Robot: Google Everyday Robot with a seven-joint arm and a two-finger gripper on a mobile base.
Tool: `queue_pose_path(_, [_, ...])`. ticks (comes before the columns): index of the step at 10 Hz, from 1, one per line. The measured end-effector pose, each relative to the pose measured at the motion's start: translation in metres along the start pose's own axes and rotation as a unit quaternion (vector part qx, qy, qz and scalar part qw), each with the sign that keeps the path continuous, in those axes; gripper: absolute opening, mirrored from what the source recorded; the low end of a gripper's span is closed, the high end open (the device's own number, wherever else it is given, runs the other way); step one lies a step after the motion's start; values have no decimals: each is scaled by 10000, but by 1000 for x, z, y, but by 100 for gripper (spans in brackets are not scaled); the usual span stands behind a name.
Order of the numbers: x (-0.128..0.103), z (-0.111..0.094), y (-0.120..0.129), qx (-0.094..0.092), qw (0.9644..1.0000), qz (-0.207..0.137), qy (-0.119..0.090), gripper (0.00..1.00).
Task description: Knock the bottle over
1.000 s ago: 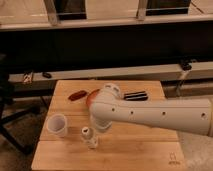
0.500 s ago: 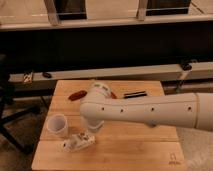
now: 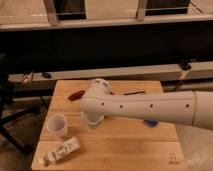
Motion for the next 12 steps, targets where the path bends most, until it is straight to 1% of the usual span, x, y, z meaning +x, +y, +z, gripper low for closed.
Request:
queue_pose_path(3, [6, -1, -4, 14, 10000, 11, -32, 0])
queue_pose_path(5, [7, -2, -18, 18, 10000, -1, -39, 0])
queue_pose_path(7, [20, -6, -19, 10, 10000, 36, -33, 0])
queue_pose_path(9, [22, -5, -21, 5, 10000, 31, -56, 0])
queue_pose_path(10, [23, -6, -26, -19, 10000, 44, -53, 0])
queue_pose_path(11, [28, -7, -30, -26, 10000, 76, -53, 0])
queue_pose_path(12, [38, -10, -34, -60, 9999, 129, -33, 0])
